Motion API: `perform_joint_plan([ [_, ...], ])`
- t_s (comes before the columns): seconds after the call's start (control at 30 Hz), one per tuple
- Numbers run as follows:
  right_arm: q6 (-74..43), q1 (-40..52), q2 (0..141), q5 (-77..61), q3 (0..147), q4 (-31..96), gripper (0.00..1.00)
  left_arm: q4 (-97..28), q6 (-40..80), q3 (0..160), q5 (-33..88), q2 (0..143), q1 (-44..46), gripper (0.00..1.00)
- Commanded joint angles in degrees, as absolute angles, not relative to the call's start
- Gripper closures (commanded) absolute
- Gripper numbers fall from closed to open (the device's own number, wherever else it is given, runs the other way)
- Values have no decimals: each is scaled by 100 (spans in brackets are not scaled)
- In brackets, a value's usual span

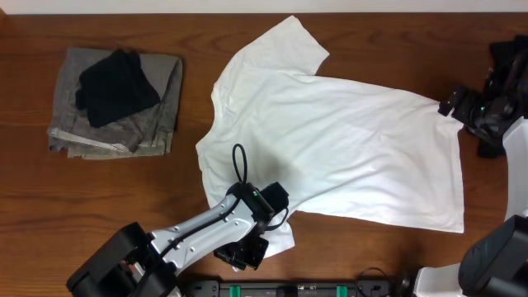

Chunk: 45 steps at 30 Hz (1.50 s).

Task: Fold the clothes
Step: 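Release the hem and move the left gripper up to the left shoulder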

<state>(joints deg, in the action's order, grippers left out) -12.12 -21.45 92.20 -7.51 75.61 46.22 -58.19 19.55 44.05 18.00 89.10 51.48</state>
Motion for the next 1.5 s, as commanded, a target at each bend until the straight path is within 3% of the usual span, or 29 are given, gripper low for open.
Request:
perform_joint_plan([
  [0.0, -1170, -2104, 9220, -753, 7634, 4624, 1, -5870, 2023, 4421, 2040, 8906, 5157, 94],
  [0.1, -1170, -2104, 9220, -753, 7634, 4624, 1, -5940, 2053, 4421, 2064, 8906, 5157, 83],
  [0.4, -1170, -2104, 9220, -753, 7634, 4624, 1, -6573, 2062, 5223, 2189, 8635, 5133, 83],
  [0.7, -1170, -2104, 9220, -753, 7634, 4624, 1, -5749, 2145, 6895, 178, 8514, 4488, 79],
  [1.07, -1194, -2104, 9220, -777, 7634, 4248, 1, -3653, 1295, 7035, 1420, 9616, 2228, 80],
  [1.2, -1151, -2104, 9220, -801, 7634, 4185, 1, -3607, 978, 7271, 1437, 10005, 2014, 80],
  [1.3, 32, -2102, 9185, -1586, 7651, 4189, 1, -3586, 856, 7393, 1437, 10160, 2023, 80],
  [1.4, -193, -2110, 9194, -1774, 7653, 4147, 1, -3487, 860, 7424, 1435, 10204, 2021, 80],
  [1.47, -189, -2130, 9240, -1671, 7679, 4016, 9, -3461, 884, 7424, 1435, 10204, 2021, 80],
])
